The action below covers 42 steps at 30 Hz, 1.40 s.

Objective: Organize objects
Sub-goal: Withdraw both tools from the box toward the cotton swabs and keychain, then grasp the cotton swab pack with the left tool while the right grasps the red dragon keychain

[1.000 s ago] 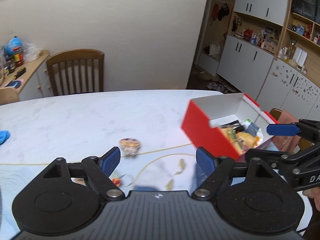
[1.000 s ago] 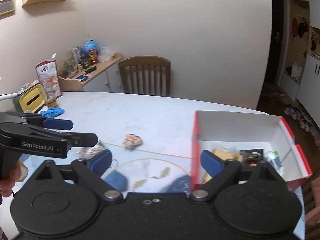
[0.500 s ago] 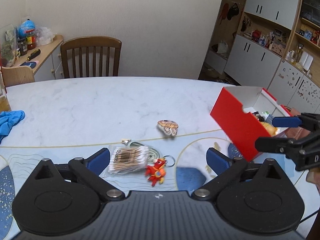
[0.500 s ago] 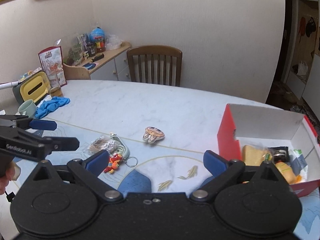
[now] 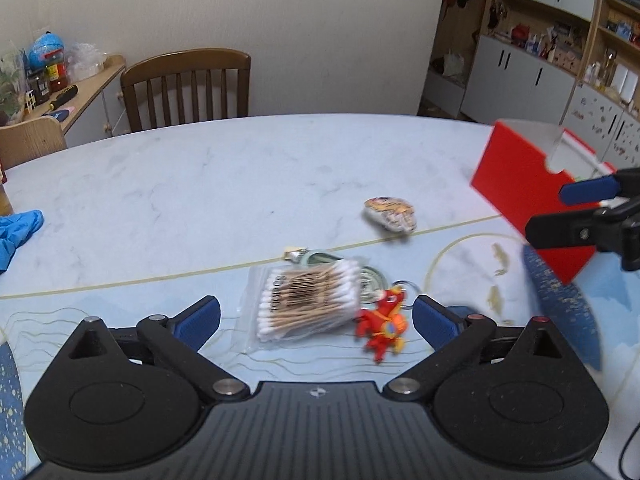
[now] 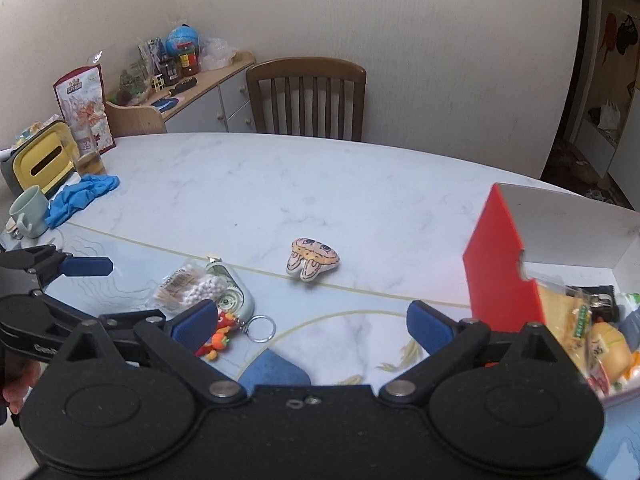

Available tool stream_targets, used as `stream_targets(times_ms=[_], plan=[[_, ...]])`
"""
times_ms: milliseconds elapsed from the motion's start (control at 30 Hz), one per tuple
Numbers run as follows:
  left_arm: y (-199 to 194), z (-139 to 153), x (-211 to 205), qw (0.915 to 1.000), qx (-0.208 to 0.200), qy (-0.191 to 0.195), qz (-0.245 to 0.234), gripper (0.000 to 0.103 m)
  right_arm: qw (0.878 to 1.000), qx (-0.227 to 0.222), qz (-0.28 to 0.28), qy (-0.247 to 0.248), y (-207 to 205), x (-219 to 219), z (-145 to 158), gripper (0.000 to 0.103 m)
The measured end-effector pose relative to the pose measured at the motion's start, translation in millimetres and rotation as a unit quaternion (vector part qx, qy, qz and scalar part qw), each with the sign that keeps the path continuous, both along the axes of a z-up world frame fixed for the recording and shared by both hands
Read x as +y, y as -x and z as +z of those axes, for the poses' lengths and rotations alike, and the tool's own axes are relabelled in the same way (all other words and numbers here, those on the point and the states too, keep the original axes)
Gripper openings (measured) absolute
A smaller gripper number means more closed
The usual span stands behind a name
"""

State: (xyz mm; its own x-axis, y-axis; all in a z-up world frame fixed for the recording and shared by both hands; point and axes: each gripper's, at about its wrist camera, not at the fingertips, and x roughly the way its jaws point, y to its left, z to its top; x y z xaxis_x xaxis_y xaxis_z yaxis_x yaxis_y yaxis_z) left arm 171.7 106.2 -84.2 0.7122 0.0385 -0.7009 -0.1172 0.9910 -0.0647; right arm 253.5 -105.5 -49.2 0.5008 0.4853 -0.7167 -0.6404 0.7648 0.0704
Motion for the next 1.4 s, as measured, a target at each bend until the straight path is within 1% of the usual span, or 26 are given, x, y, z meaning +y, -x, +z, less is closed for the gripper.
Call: stream_targets(times_ms=[67,133,300,433,600,700,800,933,967,1033,1133,1200,1267,1300,1333,1367,1400], plan=[[-5,-6,2,0.9999,0.001,-0.011,0.001,0.103,1.0,0.002,0.003,0.006,-3,6,-7,0.101],[-10,-12,6,0.9999,0.002,-0.013,0.001,0.103,1.0,0.007,0.008,0.013,-4,13,-15,0.101],[-23,-21,14,0.9999,0.013,0.007,0.002,0.103,0.999,0.014,0.03,0.034,1,24,-34,0.101],[-33,-28,18,0.9996,0.021,0.015,0.005,0.103,0.997,0.015,0.056,0.042,8,33,-44,0.1],[-44,-36,27,0.9985,0.035,0.041,0.006,0.103,0.995,0.021,0.088,0.046,21,52,-58,0.099],[-49,-41,30,0.9977,0.044,0.05,0.011,0.103,0.994,0.019,0.097,0.05,28,64,-67,0.096],[-52,-45,30,0.9974,0.046,0.054,0.014,0.103,0.993,0.019,0.106,0.054,34,77,-74,0.093],[-53,-47,28,0.998,0.046,0.042,0.013,0.103,0.992,0.005,0.114,0.059,41,91,-79,0.091],[-54,-48,29,0.998,0.045,0.043,0.012,0.103,0.991,0.002,0.115,0.062,42,94,-81,0.085],[-54,-48,29,0.998,0.043,0.043,0.014,0.102,0.991,0.003,0.118,0.068,43,98,-85,0.077],[-53,-48,29,0.9982,0.039,0.042,0.014,0.102,0.991,0.004,0.115,0.065,42,99,-86,0.076],[-52,-48,29,0.9984,0.036,0.043,0.012,0.099,0.992,0.006,0.113,0.062,41,99,-86,0.071],[-50,-47,28,0.9984,0.031,0.048,0.007,0.091,0.992,0.009,0.112,0.059,40,98,-85,0.066],[-50,-47,28,0.9983,0.03,0.049,0.006,0.09,0.992,0.011,0.112,0.057,40,98,-85,0.066],[-49,-46,27,0.9984,0.028,0.049,0.005,0.086,0.992,0.013,0.111,0.056,39,97,-85,0.063],[-48,-45,26,0.9984,0.026,0.049,0.004,0.08,0.992,0.012,0.109,0.056,39,96,-84,0.06],[-47,-44,26,0.9984,0.023,0.051,0.001,0.076,0.993,0.013,0.106,0.055,39,96,-84,0.058]])
